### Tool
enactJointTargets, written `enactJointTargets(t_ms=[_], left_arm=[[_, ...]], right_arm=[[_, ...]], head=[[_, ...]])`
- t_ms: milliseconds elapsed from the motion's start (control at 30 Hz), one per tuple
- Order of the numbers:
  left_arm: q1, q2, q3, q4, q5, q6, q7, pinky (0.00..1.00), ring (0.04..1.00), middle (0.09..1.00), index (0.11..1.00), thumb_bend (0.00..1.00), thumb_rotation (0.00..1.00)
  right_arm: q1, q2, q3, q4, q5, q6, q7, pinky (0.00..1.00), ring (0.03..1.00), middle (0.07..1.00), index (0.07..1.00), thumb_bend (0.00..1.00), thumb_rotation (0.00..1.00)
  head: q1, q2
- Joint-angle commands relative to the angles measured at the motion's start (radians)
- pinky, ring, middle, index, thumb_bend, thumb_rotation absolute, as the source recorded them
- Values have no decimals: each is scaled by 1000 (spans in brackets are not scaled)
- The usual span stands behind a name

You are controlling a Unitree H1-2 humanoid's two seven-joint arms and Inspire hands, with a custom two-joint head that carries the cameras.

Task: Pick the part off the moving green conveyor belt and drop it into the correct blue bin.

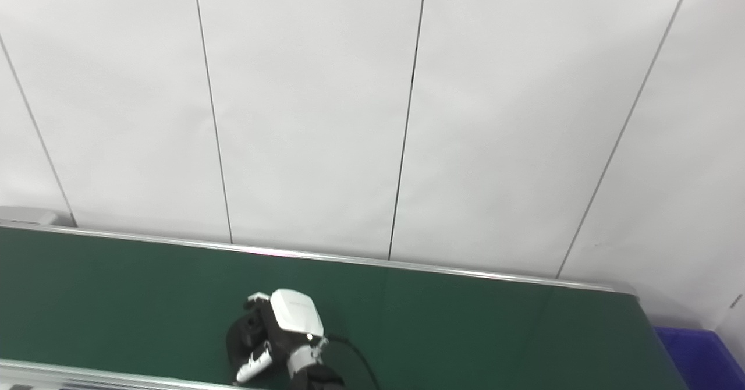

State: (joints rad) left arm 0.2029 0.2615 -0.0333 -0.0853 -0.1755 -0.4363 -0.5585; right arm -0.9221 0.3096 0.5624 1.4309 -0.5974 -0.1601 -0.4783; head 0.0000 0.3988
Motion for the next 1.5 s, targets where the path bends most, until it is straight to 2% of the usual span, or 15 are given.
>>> enactJointTargets(t_ms=[0, 33, 133, 167, 267, 567, 700, 733, 833, 967, 1100, 1233, 1467], left_arm=[[-1, -5, 5, -23, -30, -33, -5, 774, 828, 847, 830, 624, 432], [-1, -5, 6, -23, -30, -33, -6, 776, 829, 847, 831, 627, 437], [-2, -5, 7, -22, -38, -33, -11, 778, 829, 847, 832, 629, 441], [-2, -5, 7, -22, -42, -33, -13, 778, 829, 846, 831, 629, 436], [-5, -7, 9, -22, -51, -33, -17, 776, 828, 845, 829, 629, 433], [-6, -9, 12, -25, -58, -32, -21, 771, 821, 840, 824, 635, 444], [-10, -11, 12, -15, -51, -33, -21, 774, 822, 840, 826, 641, 454], [-11, -12, 12, -13, -49, -33, -20, 776, 824, 841, 827, 641, 452], [-16, -12, 12, 0, -47, -33, -21, 777, 830, 844, 828, 644, 454], [-29, -17, 17, 24, -41, -33, -24, 770, 825, 843, 826, 652, 456], [-48, -26, 22, 56, -33, -33, -36, 770, 823, 844, 829, 653, 451], [-66, -36, 22, 87, -25, -33, -44, 765, 821, 847, 831, 651, 454], [-98, -50, 22, 136, -31, -33, -61, 759, 819, 849, 828, 651, 474]], right_arm=[[-13, 27, 7, -4, -7, 12, -5, 516, 563, 599, 634, 844, 0], [-12, 26, 7, -3, -7, 13, -8, 496, 540, 534, 616, 678, 0], [-11, 23, 11, -1, -9, 22, -11, 465, 467, 509, 594, 550, 0], [-10, 23, 12, -1, -8, 23, -11, 467, 442, 488, 539, 526, 0], [-5, 18, 18, 1, -12, 19, -20, 437, 435, 483, 517, 520, 0], [1, 14, 2, -1, 10, 13, -9, 457, 448, 498, 502, 519, 0], [-3, 1, 3, -9, 12, -9, -39, 458, 451, 509, 496, 517, 0], [-6, -3, 5, -12, 10, -13, -45, 494, 469, 494, 492, 517, 0], [-24, -23, -18, -26, 38, -23, -25, 523, 458, 489, 504, 517, 0], [-37, -48, -37, -53, 53, -47, -19, 472, 424, 468, 532, 515, 0], [-35, -79, -57, -109, 64, -78, -18, 459, 423, 473, 536, 515, 0], [-24, -110, -67, -181, 65, -73, -6, 451, 421, 484, 535, 515, 0], [55, -177, -81, -409, 54, -37, 31, 442, 415, 485, 545, 513, 0]], head=[[0, 1], [0, 1], [-3, 3], [-3, 3], [-6, 5], [-12, 6], [-23, 7], [-23, 7], [-37, 13], [-54, 15], [-65, 16], [-82, 18], [-107, 31]])
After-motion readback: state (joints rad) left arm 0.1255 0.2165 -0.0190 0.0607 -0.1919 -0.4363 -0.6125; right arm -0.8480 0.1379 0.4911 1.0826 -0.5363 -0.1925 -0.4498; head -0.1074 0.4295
